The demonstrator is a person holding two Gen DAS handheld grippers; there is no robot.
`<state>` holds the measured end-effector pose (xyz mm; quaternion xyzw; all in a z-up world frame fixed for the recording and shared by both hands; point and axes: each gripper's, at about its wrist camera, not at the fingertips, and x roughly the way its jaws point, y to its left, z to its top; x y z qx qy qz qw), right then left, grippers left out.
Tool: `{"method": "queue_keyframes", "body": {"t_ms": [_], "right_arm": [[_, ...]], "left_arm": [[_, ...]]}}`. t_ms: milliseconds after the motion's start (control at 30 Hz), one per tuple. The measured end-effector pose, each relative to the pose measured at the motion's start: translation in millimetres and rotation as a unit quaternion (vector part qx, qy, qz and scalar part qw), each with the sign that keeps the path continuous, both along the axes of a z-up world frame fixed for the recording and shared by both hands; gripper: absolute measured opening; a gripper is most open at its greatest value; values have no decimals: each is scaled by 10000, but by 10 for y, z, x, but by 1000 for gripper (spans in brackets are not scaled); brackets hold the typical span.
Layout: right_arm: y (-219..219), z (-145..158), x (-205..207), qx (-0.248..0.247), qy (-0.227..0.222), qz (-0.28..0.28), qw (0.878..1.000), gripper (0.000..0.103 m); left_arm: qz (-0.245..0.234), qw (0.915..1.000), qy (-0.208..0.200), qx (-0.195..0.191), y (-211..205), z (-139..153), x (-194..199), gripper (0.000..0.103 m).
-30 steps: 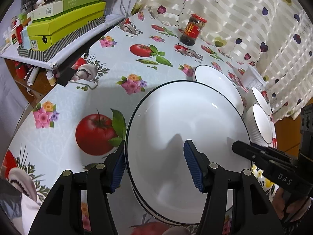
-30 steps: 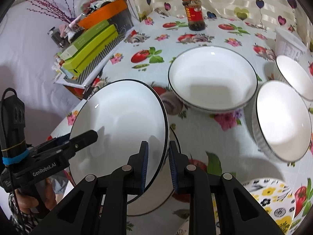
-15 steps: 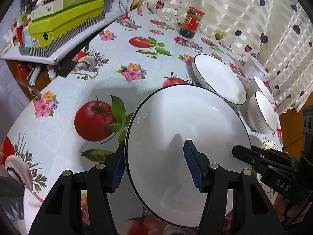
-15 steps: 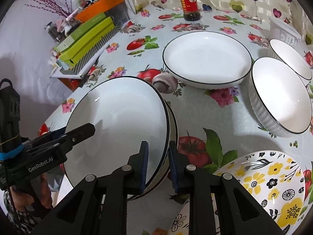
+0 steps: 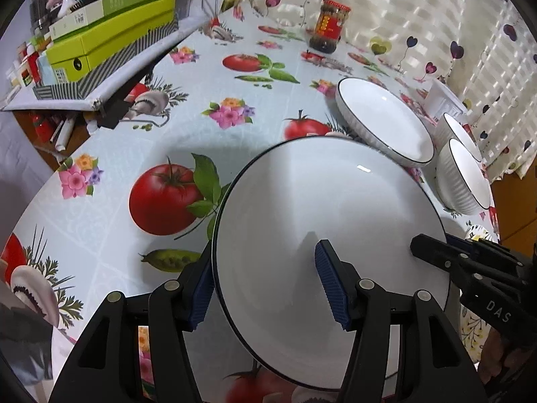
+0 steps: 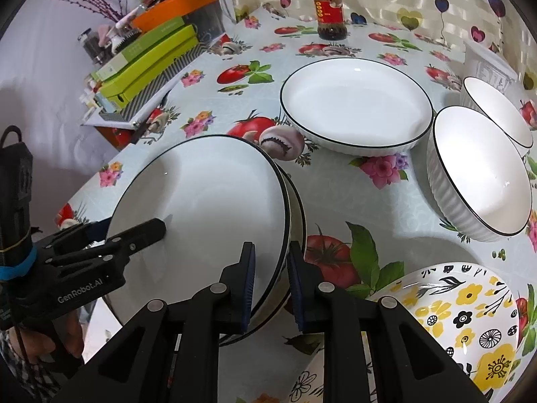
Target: Organize plates and bowls
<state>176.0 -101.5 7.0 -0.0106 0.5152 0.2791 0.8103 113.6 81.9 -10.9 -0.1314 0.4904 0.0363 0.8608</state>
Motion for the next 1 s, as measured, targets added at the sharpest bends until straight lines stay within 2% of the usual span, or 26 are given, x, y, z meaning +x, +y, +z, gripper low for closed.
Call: {"method": "queue_keyframes", "body": {"t_ms": [133, 333, 733, 1000], "right_arm": [[-6, -7, 13, 27, 9, 14, 10000, 19], [61, 0, -45, -230, -285, 103, 9993, 20], [40, -2, -39, -177, -238, -38, 9996, 21], [50, 2, -67, -111, -226, -7, 9997, 33]], "left_arm": [[-4, 10000, 6, -38, 18, -4, 9, 58], [0, 10000, 12, -10, 7, -3, 14, 58], [-67, 10000, 15, -24, -3, -5, -3, 58], [-118, 9999, 6, -69, -7, 0, -22, 58]]}}
